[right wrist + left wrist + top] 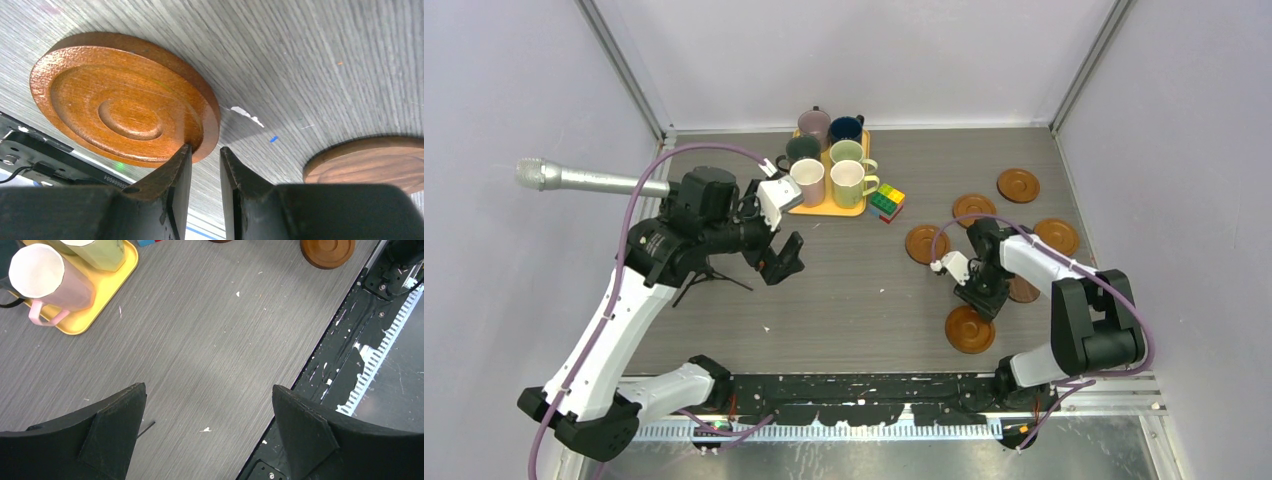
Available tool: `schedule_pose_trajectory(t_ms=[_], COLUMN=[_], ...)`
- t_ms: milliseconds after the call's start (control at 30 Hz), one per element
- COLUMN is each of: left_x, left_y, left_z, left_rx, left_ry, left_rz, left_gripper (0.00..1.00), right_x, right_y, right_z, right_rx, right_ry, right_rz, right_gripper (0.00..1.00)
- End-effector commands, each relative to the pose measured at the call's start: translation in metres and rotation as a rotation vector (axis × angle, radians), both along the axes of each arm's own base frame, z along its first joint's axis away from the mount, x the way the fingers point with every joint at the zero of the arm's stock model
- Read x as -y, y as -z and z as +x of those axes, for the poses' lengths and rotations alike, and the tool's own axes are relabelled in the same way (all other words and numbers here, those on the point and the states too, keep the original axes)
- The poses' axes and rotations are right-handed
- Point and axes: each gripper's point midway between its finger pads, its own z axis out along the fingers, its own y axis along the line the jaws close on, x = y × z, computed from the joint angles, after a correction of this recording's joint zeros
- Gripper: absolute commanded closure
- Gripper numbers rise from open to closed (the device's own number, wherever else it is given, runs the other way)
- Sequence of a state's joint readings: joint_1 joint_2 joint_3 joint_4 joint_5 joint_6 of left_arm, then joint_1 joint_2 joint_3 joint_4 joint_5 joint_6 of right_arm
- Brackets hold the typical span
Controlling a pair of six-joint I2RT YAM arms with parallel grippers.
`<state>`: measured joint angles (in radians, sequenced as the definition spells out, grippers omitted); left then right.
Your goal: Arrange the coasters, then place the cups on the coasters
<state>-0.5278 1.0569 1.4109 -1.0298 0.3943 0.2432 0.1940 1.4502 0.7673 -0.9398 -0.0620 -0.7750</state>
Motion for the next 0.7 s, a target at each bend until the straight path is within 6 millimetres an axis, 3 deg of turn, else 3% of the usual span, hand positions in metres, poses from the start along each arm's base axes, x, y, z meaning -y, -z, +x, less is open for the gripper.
schedule_pose_trajectory(t_ms=[0, 133, 233, 467, 667], left_x=[-0.001, -0.001, -0.001, 0.001, 0.003], left_y=[-0.006, -0.001, 0.001, 0.004, 0.004], left_z=[-0.002, -0.002, -0.002, 0.003, 0.008], left_rx=[0.031, 0.015, 0.002, -0.065, -0.113], left_ry=[0.01, 0.011, 0.015, 0.031, 0.051], left_rz=[-0.015, -0.005, 0.009, 0.056, 0.128], left_gripper=[0.0, 0.0, 0.0, 0.0, 0.0], right_x=[0.004, -0.003, -0.014, -0.049, -0.063], right_y=[-0.008, -0.021, -0.042, -0.111, -0.163], right_z=[0.015, 0.028, 0.041, 0.074, 0.103], right_rx=[0.03, 0.066, 0.11, 0.282, 0.44], right_ry=[-0.036, -0.015, 0.016, 0.094, 0.211], right_rz=[-0.009, 0.022, 0.083, 0.269, 0.365], right_gripper=[0.67, 0.62, 0.52, 0.34, 0.29])
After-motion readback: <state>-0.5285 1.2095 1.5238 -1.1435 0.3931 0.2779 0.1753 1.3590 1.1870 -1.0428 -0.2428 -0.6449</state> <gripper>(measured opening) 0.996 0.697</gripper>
